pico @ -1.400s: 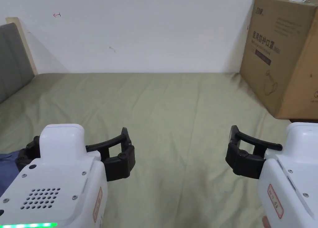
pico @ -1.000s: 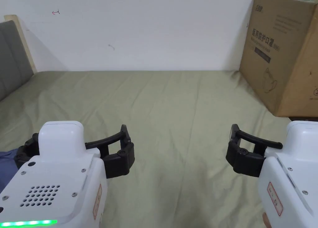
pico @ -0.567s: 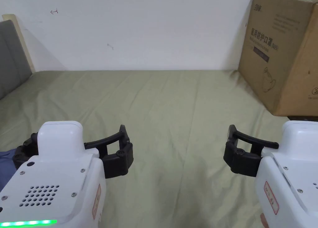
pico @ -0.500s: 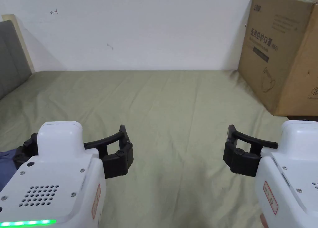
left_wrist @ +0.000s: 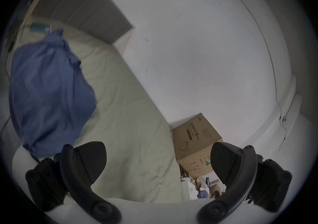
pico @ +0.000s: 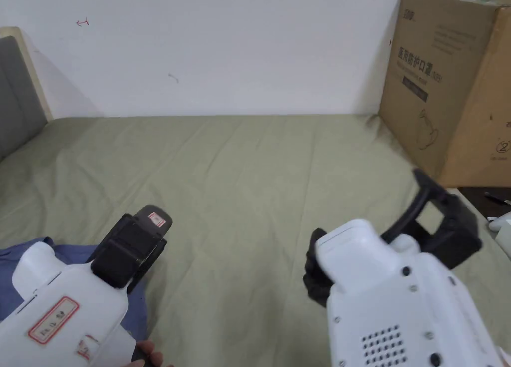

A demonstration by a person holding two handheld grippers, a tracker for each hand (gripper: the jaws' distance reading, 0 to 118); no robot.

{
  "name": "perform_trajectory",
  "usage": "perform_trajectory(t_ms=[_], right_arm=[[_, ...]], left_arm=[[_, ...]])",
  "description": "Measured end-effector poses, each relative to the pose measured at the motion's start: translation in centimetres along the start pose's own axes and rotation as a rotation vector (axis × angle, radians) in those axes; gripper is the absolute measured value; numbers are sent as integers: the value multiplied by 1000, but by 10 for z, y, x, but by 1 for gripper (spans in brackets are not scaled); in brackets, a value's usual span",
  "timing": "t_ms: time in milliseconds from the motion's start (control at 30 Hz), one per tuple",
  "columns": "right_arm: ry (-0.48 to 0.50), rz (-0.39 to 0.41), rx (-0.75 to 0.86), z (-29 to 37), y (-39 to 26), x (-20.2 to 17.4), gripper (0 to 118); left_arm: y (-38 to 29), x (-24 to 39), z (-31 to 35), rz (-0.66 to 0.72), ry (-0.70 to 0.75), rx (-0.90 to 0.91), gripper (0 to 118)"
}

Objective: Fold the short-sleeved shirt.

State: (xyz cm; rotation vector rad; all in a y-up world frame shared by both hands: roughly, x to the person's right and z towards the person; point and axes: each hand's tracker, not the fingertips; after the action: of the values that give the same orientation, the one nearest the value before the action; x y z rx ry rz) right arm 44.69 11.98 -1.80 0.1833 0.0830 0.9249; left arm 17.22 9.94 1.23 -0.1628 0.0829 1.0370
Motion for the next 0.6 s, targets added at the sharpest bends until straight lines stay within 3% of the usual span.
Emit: perform_trajectory(t_ms=[33,67,133,233,333,400,467,533,567,600], right_arm=[[4,84,15,1,1,-7,118],[-6,115,16,1,2,-13,118],[30,14,3,1,4,-14,118],[60,-214,-29,-1,5,-3,118],[20,-422,-59,-6,0,20,118],[16,-622,-85,-8,-9,36,118],[25,-879,-140,-11,-25,51,118],[56,-1093,-177,-14,-45,58,118],[59,-1158,-195,-14,-54,58,118],[40,-1163,-230,-15,-60,57,118]], left_arm=[[0,-7,-1,25,-14,-20,118],[-2,-10,-1,36,-3,-23,118],[-6,-7,2,-31,42,15,118],[-5,10,5,-200,99,67,118],[-8,43,9,-527,155,180,118],[-17,65,11,-788,185,260,118],[-31,81,11,-1049,182,311,118],[-43,86,8,-1214,212,327,118],[-47,88,8,-1270,226,322,118],[-50,88,8,-1271,212,313,118]])
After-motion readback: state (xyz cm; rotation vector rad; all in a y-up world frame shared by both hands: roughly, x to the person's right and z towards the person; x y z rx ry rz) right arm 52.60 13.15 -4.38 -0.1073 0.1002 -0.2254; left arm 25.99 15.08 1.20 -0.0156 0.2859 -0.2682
